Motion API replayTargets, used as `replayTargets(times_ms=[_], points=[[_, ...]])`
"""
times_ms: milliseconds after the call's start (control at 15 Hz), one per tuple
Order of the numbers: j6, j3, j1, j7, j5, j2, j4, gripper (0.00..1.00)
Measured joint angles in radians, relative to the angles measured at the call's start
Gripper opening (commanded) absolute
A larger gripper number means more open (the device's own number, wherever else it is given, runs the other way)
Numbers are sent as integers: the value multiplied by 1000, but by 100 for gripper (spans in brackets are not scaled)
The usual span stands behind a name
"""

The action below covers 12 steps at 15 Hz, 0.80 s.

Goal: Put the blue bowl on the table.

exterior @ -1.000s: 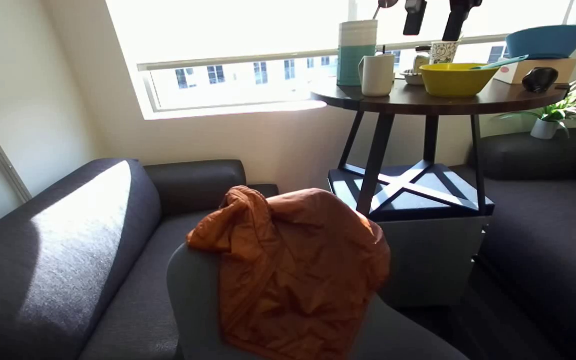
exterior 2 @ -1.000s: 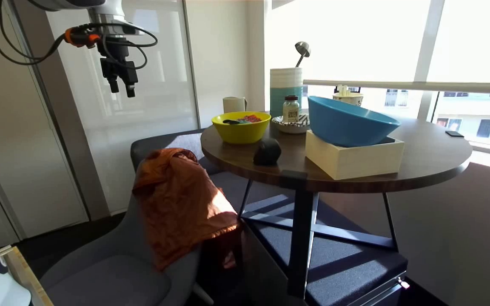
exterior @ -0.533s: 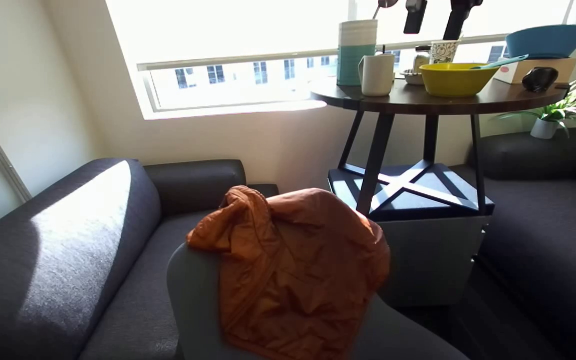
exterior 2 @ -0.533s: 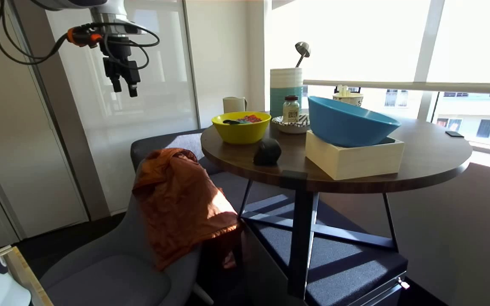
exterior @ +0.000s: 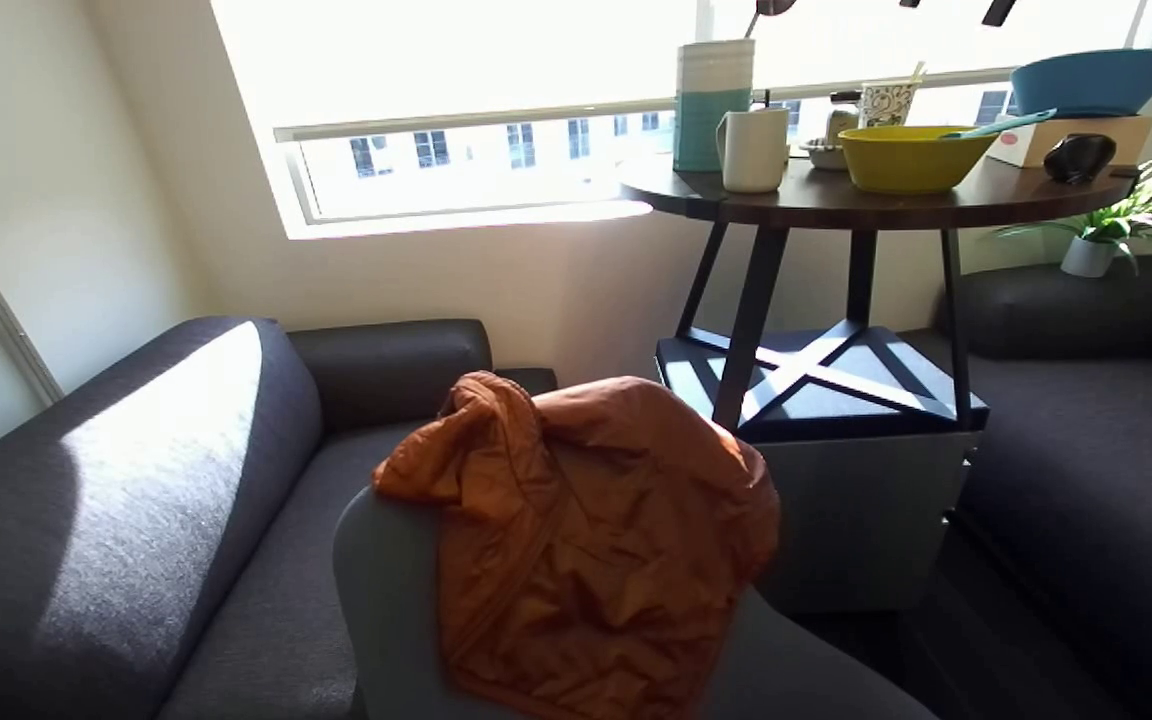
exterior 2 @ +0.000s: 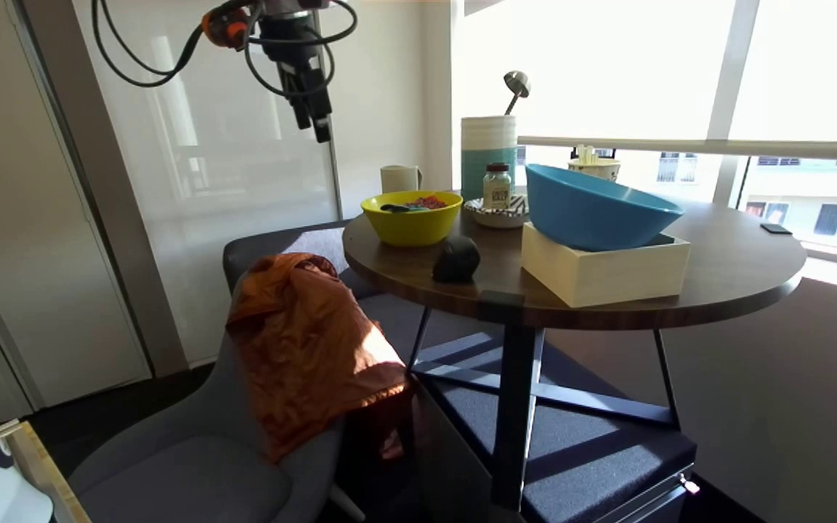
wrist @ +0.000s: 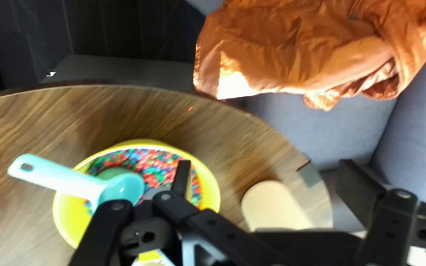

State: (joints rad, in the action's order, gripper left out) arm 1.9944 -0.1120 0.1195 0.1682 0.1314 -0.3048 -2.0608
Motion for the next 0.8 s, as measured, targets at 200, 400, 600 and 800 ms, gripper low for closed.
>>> replayTargets(times_ms=[200, 400, 600, 800], points=[[79, -55, 68, 19, -27, 67, 88, 100], [155, -72, 113, 98, -116, 145, 164, 100], [155, -73, 127, 148, -151, 193, 216, 100], [155, -74, 126, 153, -151, 198, 222, 100]])
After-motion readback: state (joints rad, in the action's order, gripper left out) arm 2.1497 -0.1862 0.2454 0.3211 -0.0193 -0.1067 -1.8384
